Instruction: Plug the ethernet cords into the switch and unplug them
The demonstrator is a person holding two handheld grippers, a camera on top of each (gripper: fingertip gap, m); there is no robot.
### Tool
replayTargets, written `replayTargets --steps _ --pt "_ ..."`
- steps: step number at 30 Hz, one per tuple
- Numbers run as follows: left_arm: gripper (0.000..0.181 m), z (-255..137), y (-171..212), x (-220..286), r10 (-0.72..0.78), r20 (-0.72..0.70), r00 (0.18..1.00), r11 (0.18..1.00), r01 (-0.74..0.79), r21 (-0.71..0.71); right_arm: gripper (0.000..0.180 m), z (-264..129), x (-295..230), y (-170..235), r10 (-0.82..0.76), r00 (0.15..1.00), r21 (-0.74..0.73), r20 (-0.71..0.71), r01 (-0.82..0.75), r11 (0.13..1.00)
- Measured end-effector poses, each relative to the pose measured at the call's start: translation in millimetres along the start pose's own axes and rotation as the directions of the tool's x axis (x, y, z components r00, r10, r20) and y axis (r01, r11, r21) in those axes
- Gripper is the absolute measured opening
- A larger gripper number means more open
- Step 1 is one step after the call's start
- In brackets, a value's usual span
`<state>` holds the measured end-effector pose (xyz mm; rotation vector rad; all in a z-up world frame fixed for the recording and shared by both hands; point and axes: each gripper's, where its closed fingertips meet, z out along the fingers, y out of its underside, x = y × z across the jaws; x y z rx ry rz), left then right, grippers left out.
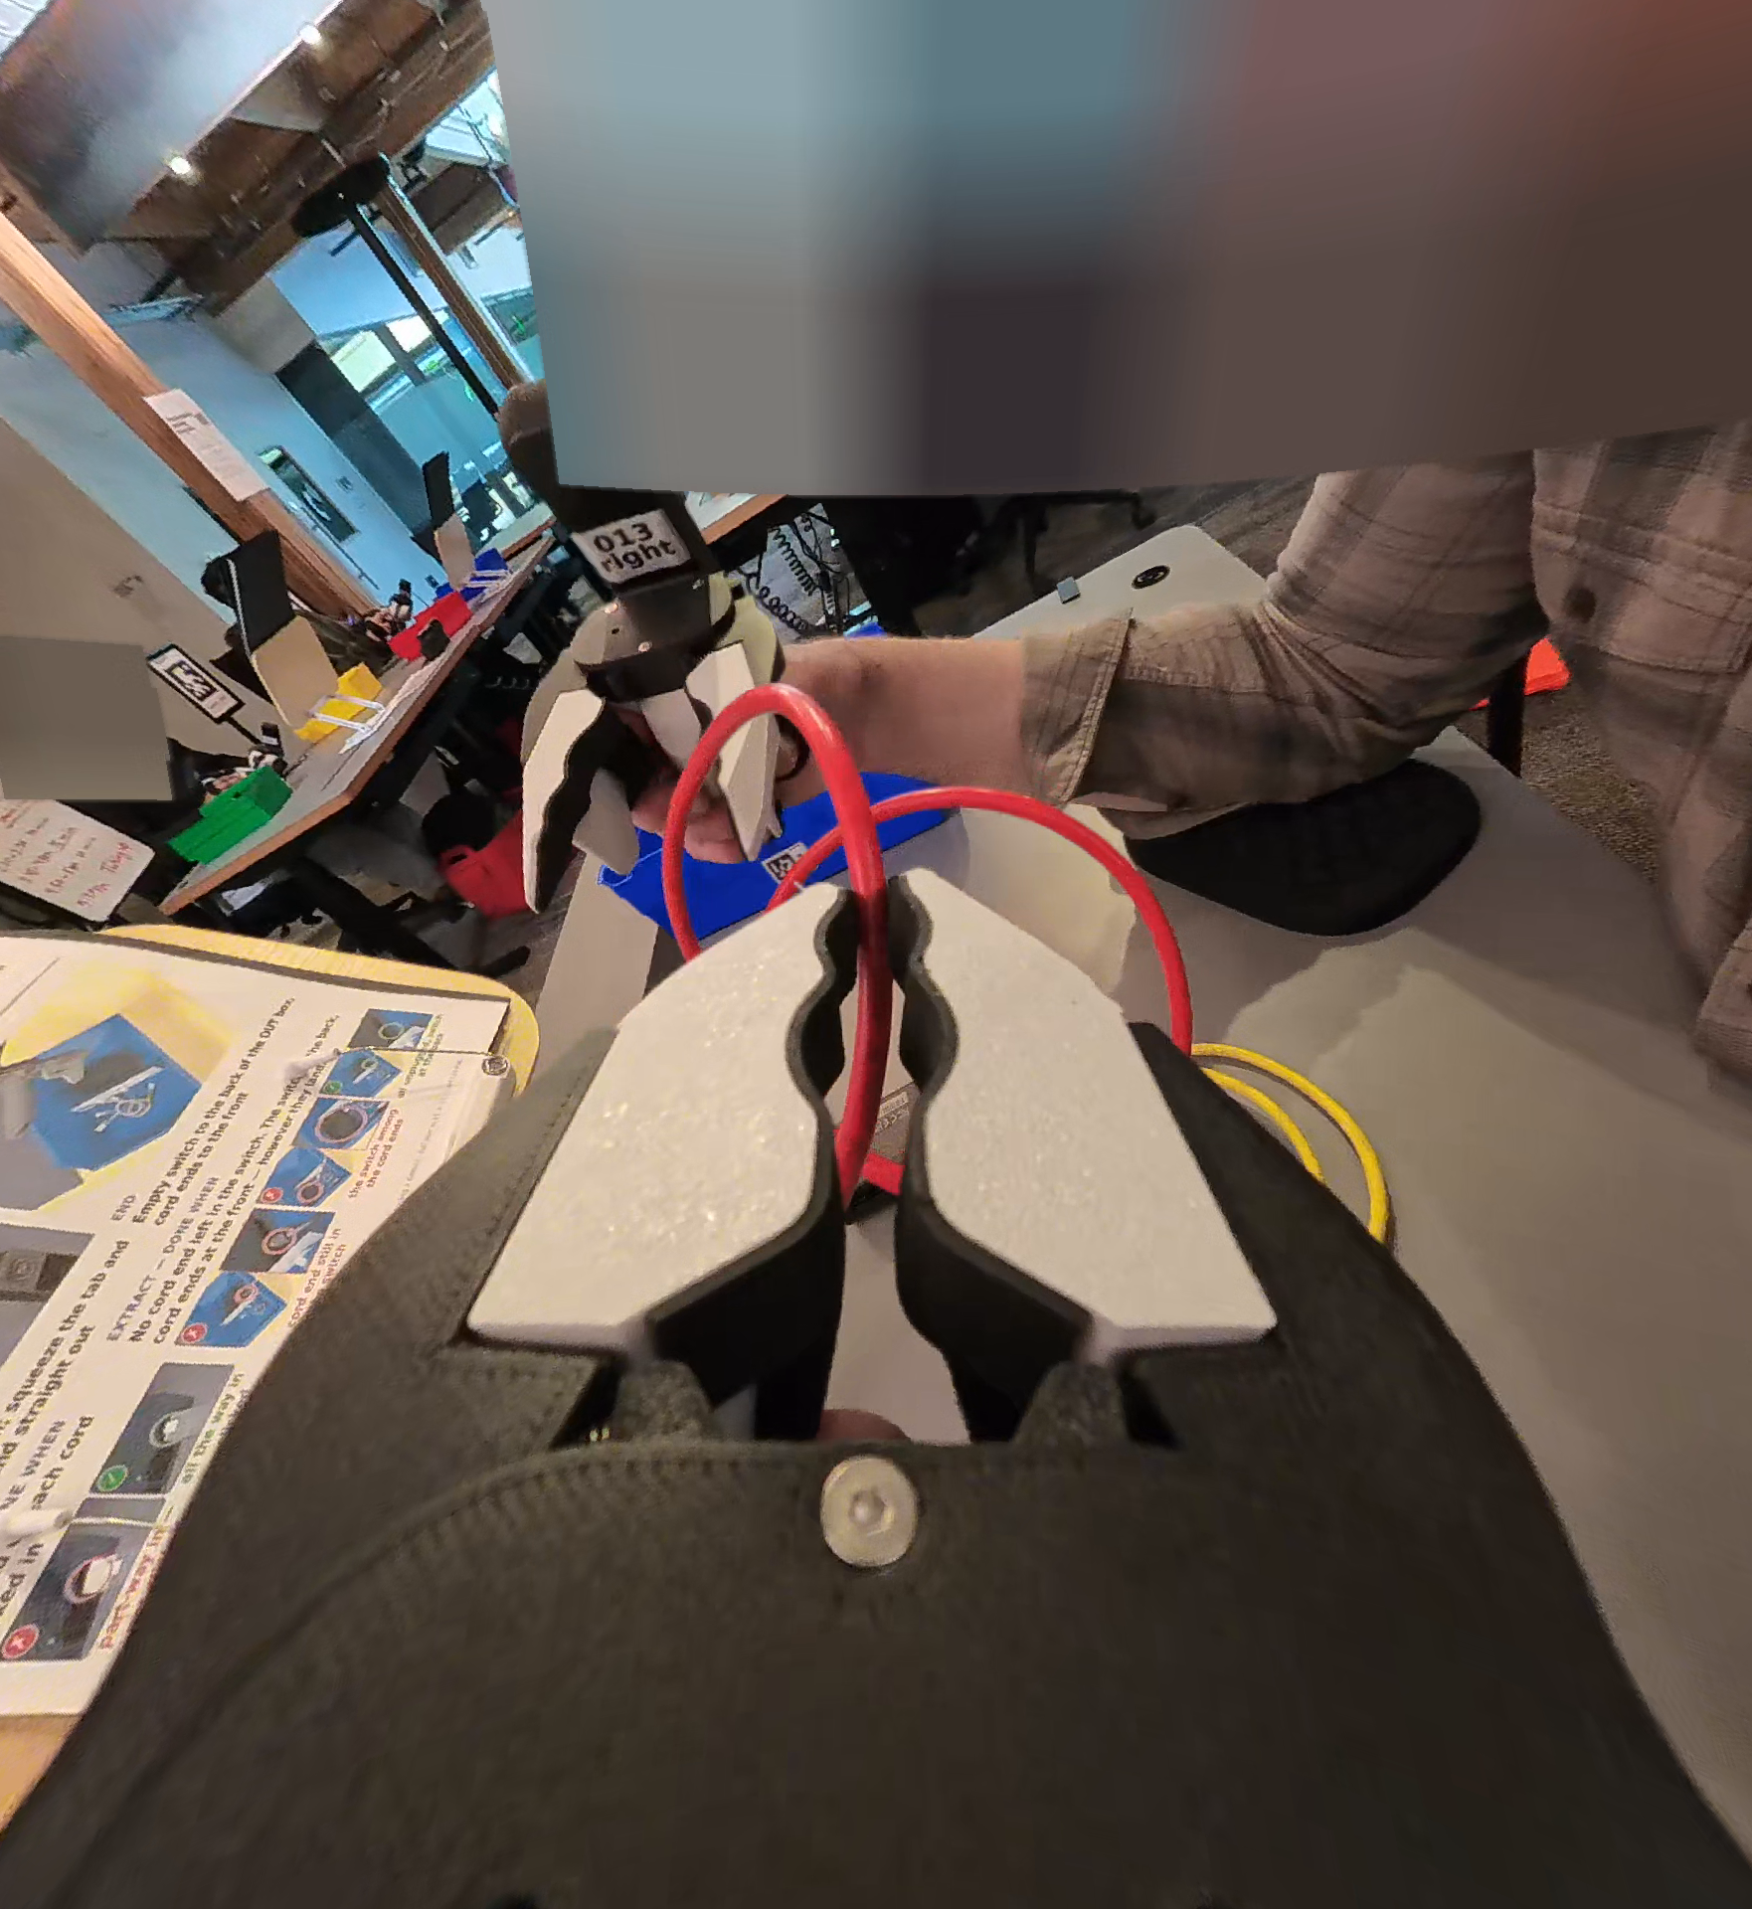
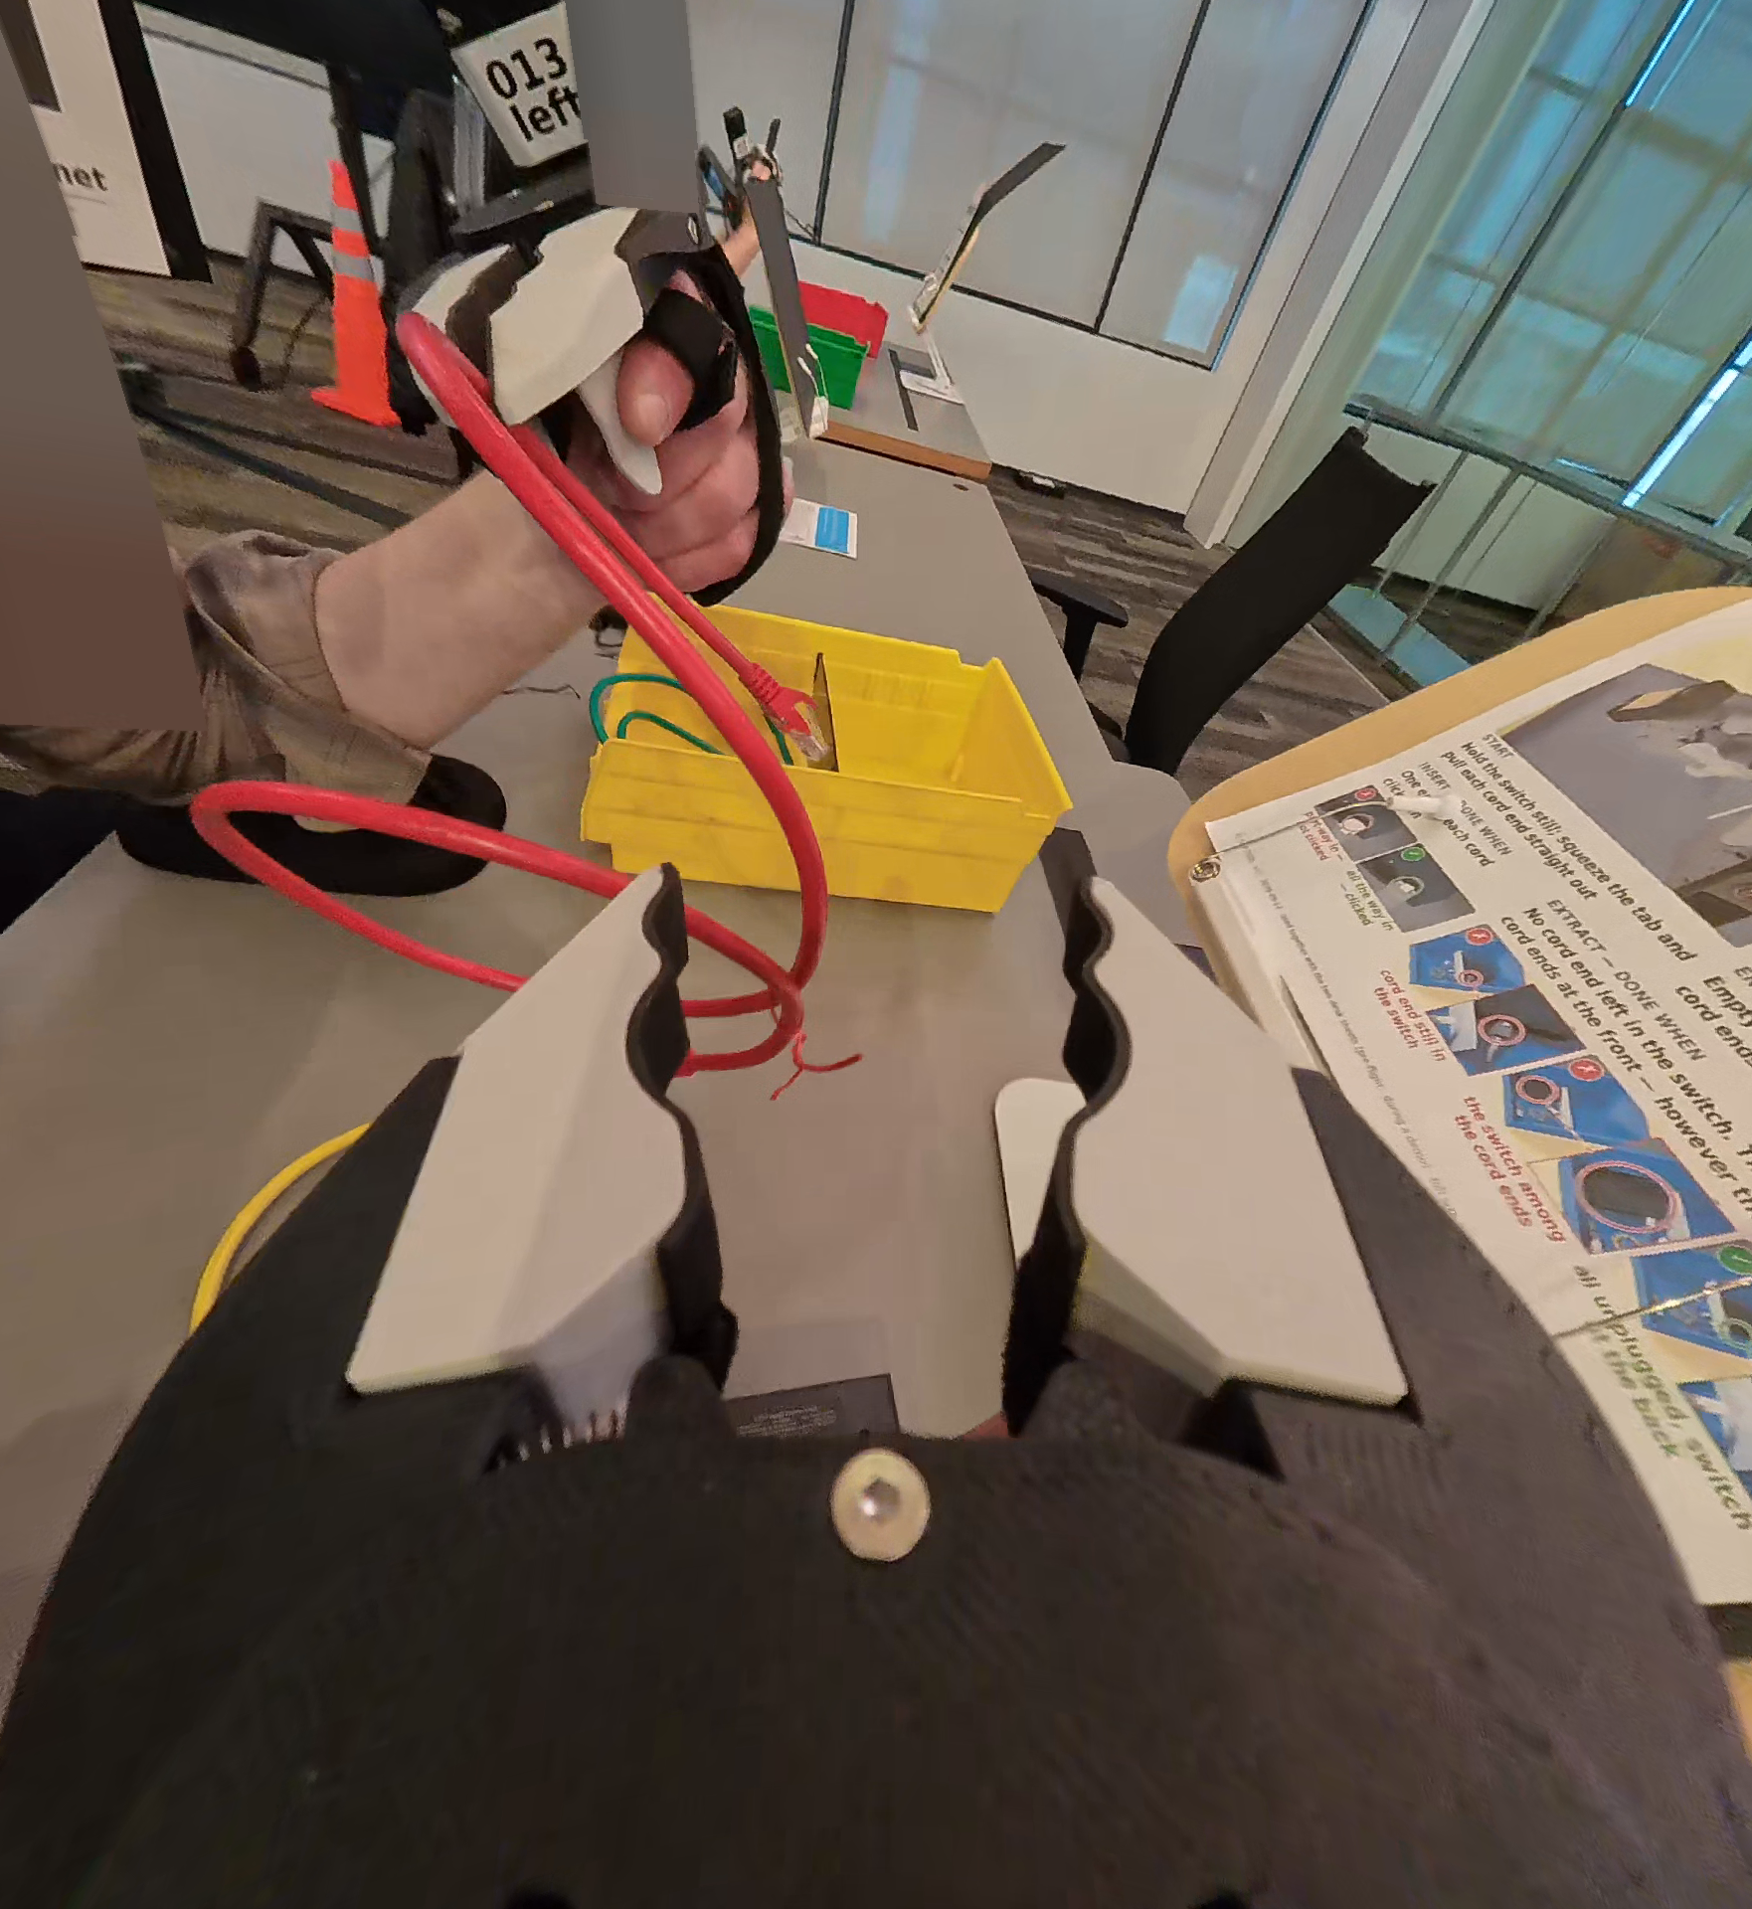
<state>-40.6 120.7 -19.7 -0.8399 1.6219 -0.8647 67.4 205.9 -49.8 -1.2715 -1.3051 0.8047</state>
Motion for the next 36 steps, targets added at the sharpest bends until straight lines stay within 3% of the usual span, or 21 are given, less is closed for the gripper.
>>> replayTargets --steps 6,15,22,26,29,36 --pt "0.005 -8.8 -13.7 3.4 -0.008 -0.025 1.0 0.995 0.01 0.097 0.064 15.7 7.8 23.5 0.066 0.998 -0.023 0.013 -0.066 0.998" --pt "0.005 -1.4 -34.4 20.5 0.012 -0.127 0.992 0.977 0.015 0.212 0.052 72.3 -17.7 43.6 0.212 0.951 0.023 0.223 -0.222 0.975" --pt "0.005 18.2 -28.3 24.9 -0.003 -0.171 0.985 0.977 0.039 0.208 0.054 105.8 -50.3 42.4 0.006 0.969 0.003 0.245 -0.007 1.0" --pt "0.005 27.0 -24.9 27.1 -0.013 -0.192 0.981 0.977 0.054 0.207 0.041 118.0 -60.9 36.2 -0.071 0.969 0.03 0.237 0.066 0.997" --pt "0.005 29.9 -23.0 27.2 -0.018 -0.197 0.98 0.977 0.059 0.206 0.015 117.8 -64.1 30.8 -0.093 0.966 0.06 0.24 0.08 0.995" --pt "0.006 25.5 -15.0 21.1 -0.043 -0.186 0.982 0.98 0.077 0.184 0.014 109.5 -44.5 33.5 -0.151 0.981 -0.006 0.125 0.153 0.988"
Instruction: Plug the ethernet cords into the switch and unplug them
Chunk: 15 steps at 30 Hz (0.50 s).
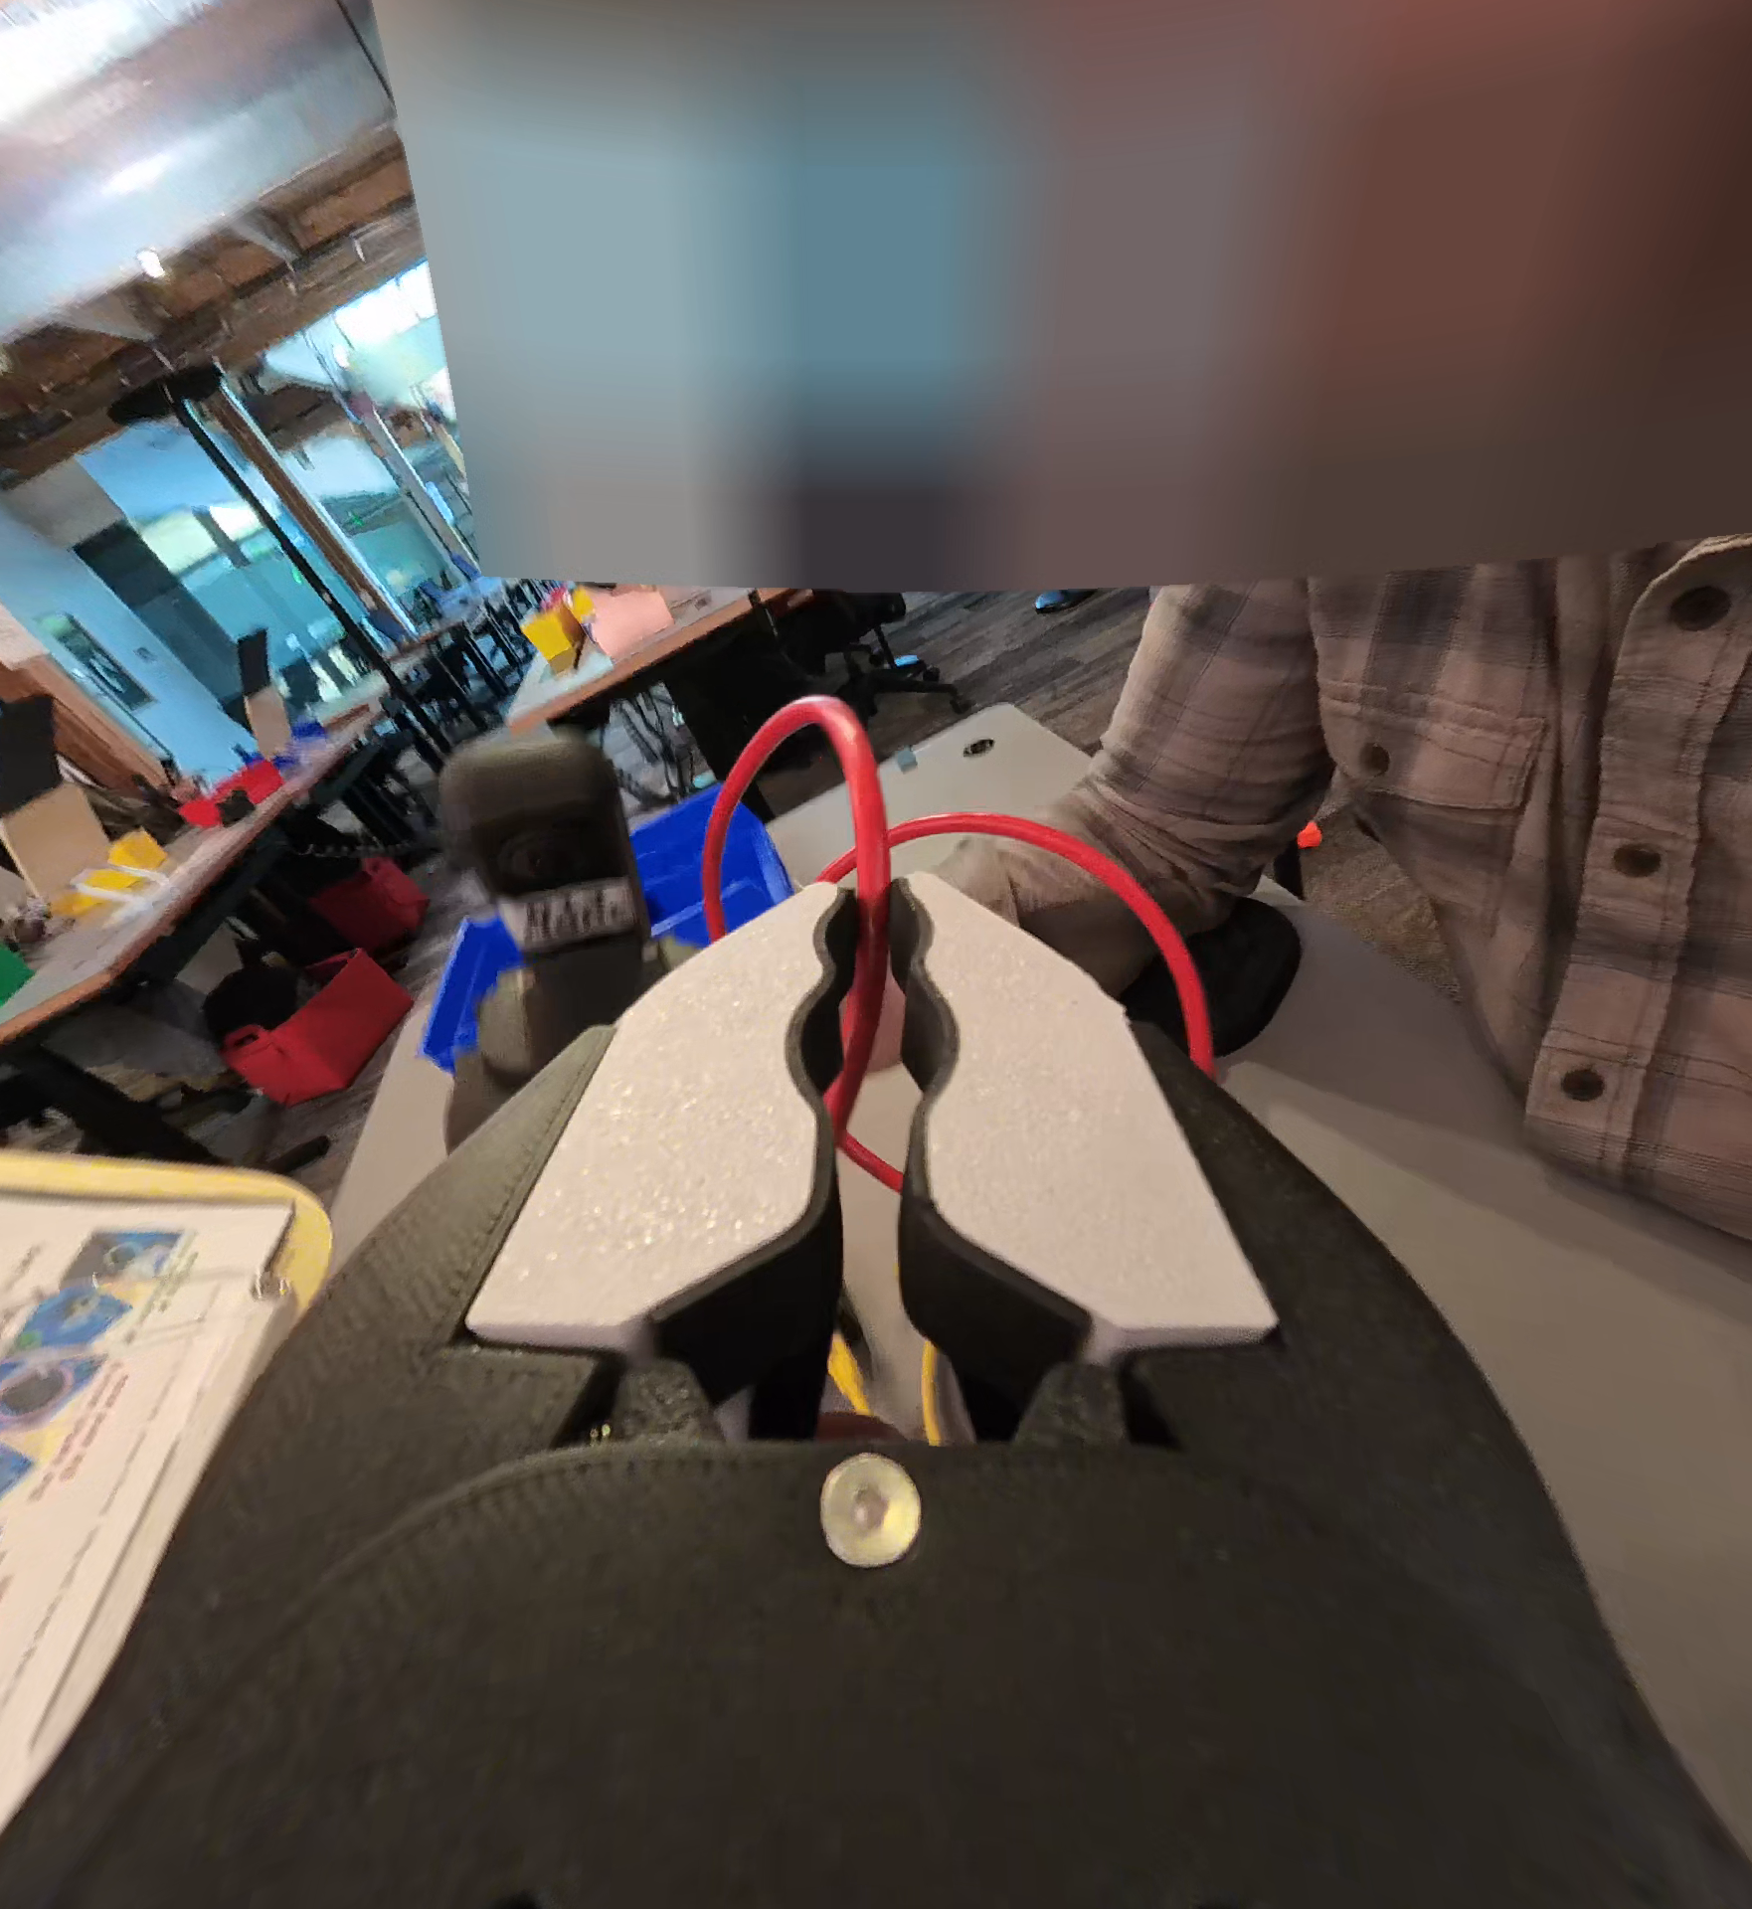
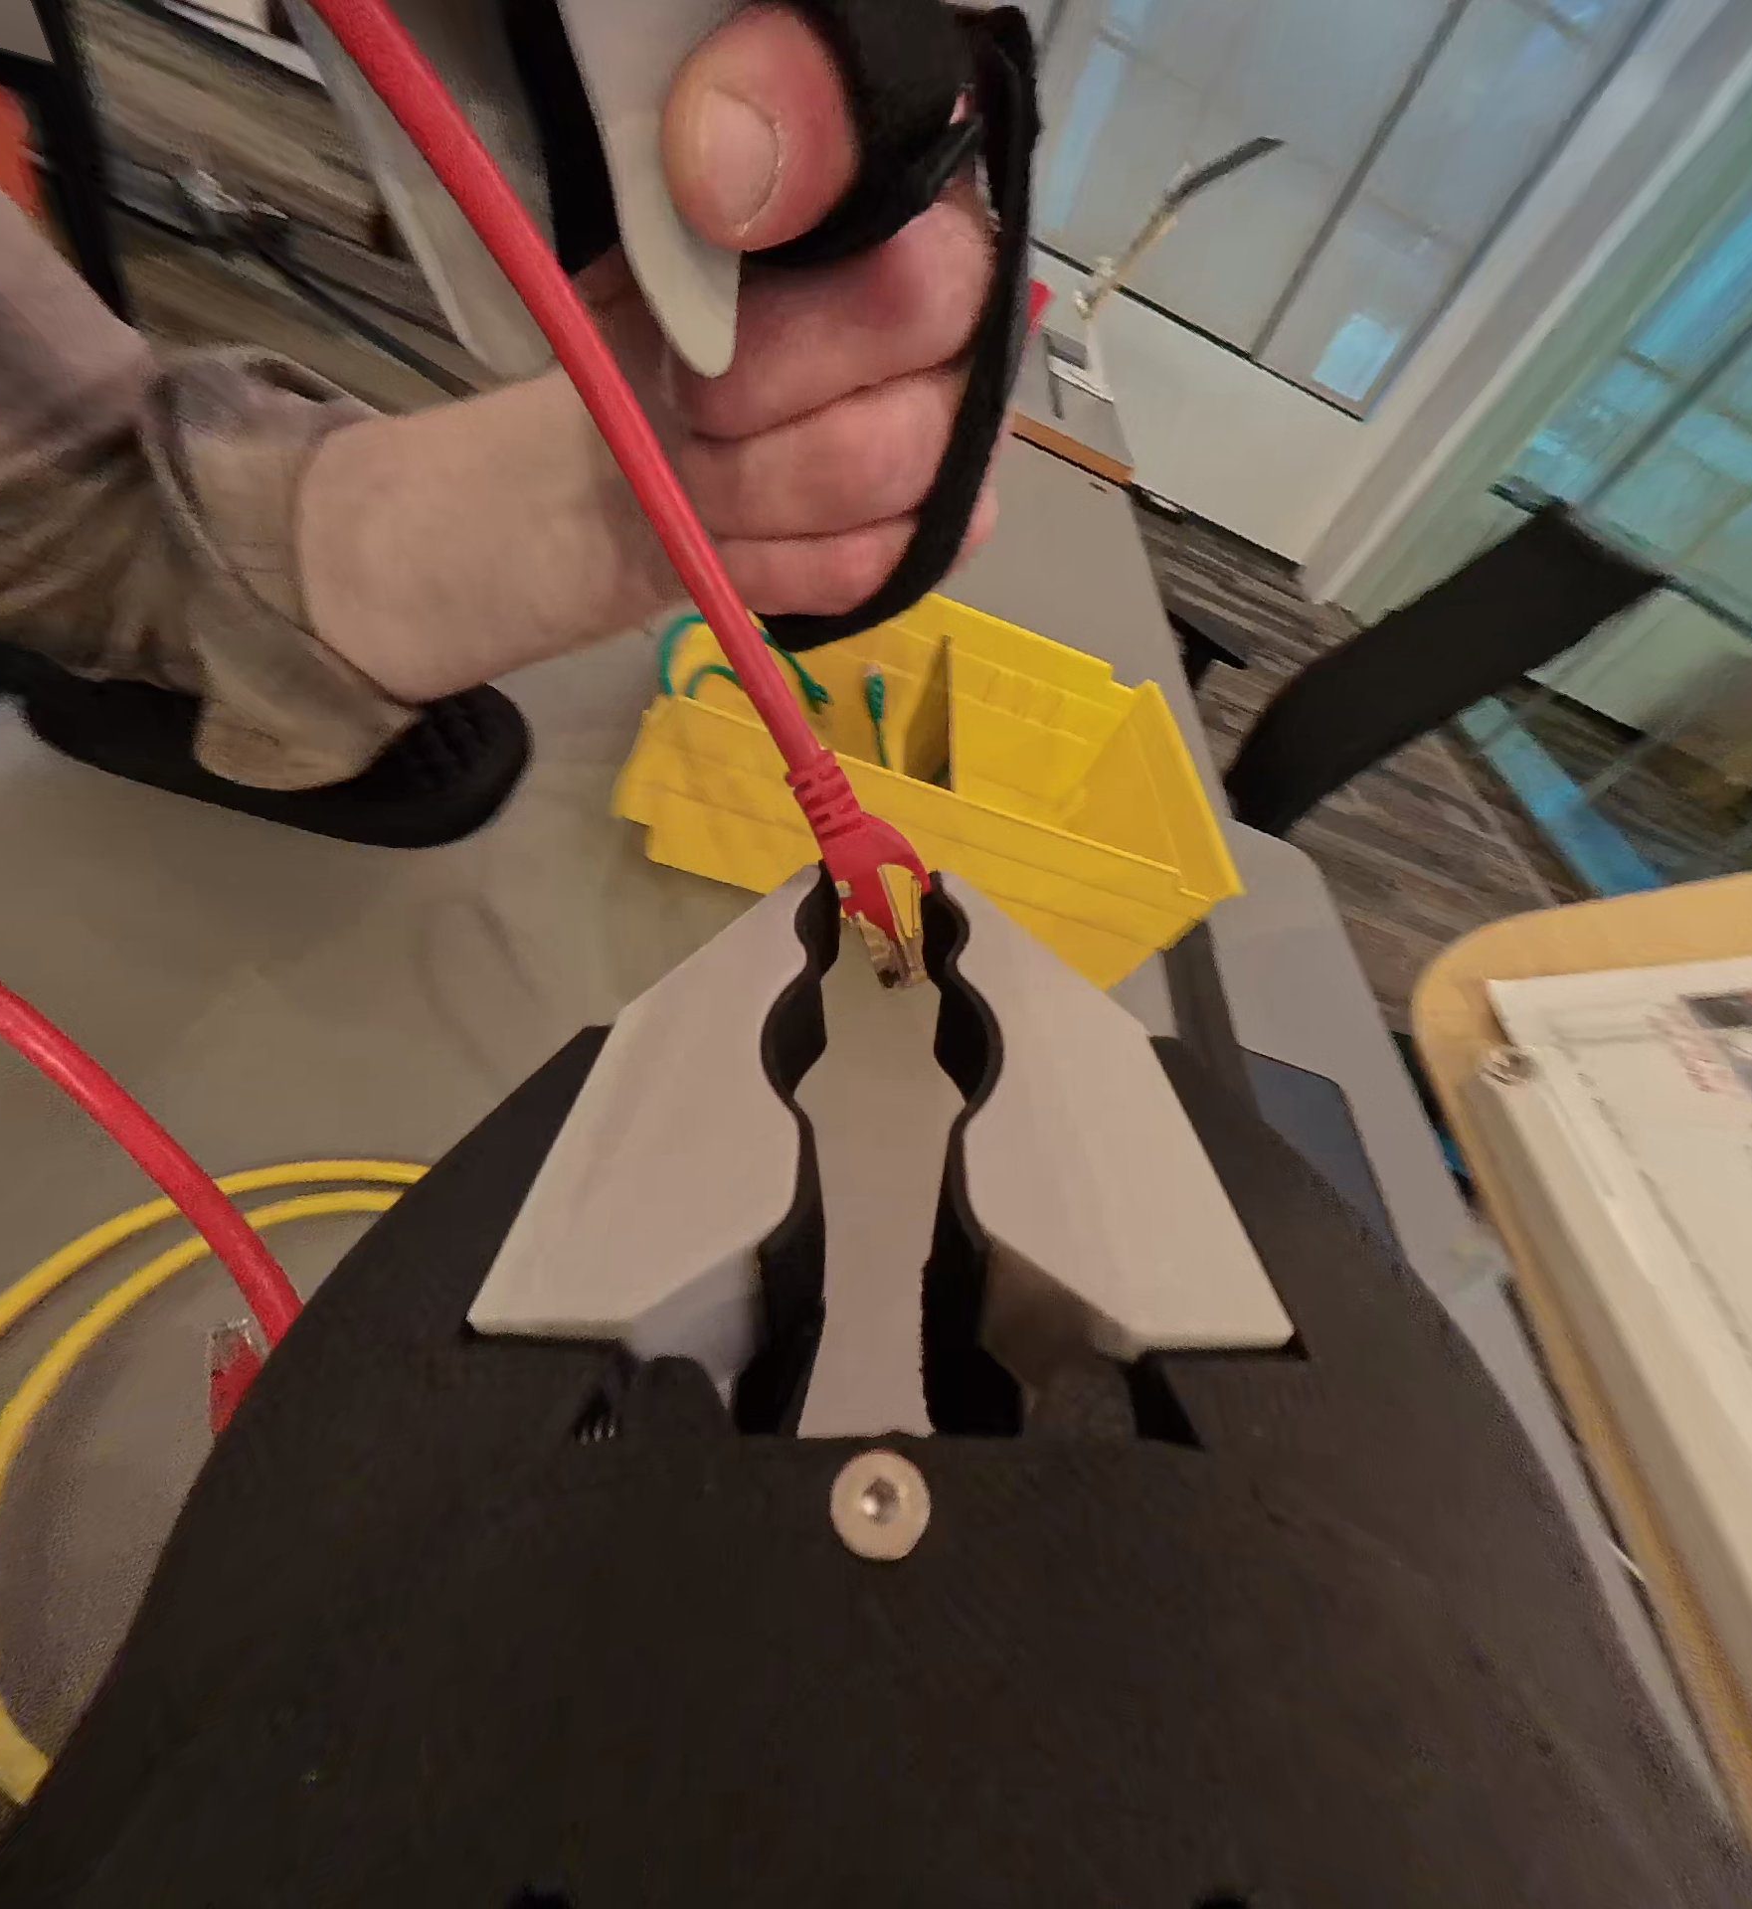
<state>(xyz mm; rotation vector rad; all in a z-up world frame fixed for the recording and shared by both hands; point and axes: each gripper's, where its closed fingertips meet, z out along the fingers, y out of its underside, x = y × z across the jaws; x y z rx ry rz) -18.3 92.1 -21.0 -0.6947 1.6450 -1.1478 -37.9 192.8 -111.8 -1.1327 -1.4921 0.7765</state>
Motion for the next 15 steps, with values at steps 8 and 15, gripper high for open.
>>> replayTargets --steps 8,15 --pt "0.028 -29.9 35.2 -17.2 -0.185 0.034 0.982 0.979 0.188 -0.077 0.012 -38.3 53.0 15.5 -0.246 0.913 -0.284 -0.325 0.154 0.947" --pt "0.047 -73.0 32.9 -67.5 -0.29 0.351 0.89 0.948 0.317 -0.019 0.012 -70.3 83.1 14.3 -0.547 0.71 -0.57 -0.443 0.247 0.783"
